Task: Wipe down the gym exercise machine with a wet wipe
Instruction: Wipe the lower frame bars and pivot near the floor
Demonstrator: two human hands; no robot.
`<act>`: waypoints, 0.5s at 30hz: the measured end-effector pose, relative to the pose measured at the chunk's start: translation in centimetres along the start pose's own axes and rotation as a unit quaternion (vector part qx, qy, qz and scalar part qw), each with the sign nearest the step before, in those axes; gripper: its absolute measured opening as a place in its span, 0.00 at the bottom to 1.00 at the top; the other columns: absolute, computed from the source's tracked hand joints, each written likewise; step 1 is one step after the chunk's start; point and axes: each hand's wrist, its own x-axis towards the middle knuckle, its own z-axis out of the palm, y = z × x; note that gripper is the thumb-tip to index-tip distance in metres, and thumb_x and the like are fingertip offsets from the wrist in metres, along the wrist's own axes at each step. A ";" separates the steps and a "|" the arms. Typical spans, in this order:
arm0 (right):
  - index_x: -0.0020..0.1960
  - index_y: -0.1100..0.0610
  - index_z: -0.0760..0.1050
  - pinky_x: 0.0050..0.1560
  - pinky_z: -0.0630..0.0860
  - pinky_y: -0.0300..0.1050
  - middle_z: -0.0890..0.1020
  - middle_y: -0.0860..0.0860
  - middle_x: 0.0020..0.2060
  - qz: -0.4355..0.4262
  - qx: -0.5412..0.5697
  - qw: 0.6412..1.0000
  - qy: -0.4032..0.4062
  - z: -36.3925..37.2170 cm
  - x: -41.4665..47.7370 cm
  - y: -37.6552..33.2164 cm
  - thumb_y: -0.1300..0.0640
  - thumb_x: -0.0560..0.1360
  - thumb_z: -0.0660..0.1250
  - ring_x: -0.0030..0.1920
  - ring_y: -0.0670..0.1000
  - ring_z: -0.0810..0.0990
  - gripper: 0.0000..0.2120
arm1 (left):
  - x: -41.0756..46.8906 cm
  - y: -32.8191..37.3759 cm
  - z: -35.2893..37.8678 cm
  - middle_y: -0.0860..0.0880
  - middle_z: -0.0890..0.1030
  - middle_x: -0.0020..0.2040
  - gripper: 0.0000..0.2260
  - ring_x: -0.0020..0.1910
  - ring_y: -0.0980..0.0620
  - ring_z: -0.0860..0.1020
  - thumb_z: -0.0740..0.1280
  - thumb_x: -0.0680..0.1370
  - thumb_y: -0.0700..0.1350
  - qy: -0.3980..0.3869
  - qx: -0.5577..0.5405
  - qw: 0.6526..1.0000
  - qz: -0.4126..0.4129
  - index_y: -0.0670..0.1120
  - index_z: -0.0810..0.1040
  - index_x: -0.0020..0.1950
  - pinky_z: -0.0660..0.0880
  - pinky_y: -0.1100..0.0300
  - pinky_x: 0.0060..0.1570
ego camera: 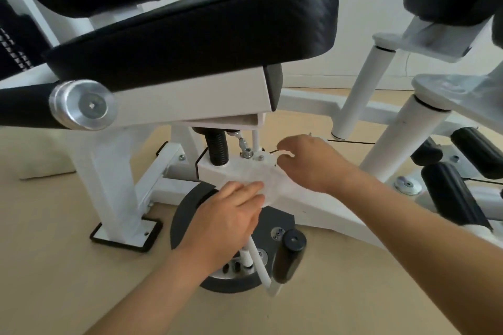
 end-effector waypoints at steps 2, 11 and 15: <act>0.63 0.60 0.71 0.57 0.74 0.54 0.76 0.60 0.59 -0.075 -0.106 0.991 -0.033 2.2 0.6 -1.5 0.49 0.82 0.51 0.58 0.62 0.75 0.19 | -0.1 0.3 -0.2 0.55 0.77 0.65 0.15 0.61 0.56 0.72 0.58 0.79 0.50 -0.014 -0.073 0.997 -0.034 0.49 0.80 0.61 0.73 0.61 0.58; 0.77 0.65 0.43 0.73 0.59 0.61 0.60 0.69 0.73 -0.148 -0.263 0.947 0.111 9.6 0.4 0.6 0.48 0.84 0.49 0.73 0.66 0.63 0.31 | -4.2 -0.4 -2.7 0.56 0.82 0.54 0.16 0.49 0.65 0.77 0.62 0.71 0.34 0.129 -0.151 0.960 -0.198 0.49 0.85 0.48 0.71 0.73 0.51; 0.75 0.69 0.40 0.74 0.55 0.61 0.55 0.72 0.74 -0.152 -0.342 0.923 0.091 7.9 -4.3 5.8 0.56 0.79 0.43 0.74 0.69 0.61 0.29 | -0.9 3.8 -6.8 0.58 0.83 0.49 0.16 0.50 0.60 0.81 0.63 0.73 0.34 0.152 -0.259 0.942 -0.151 0.52 0.85 0.45 0.73 0.71 0.49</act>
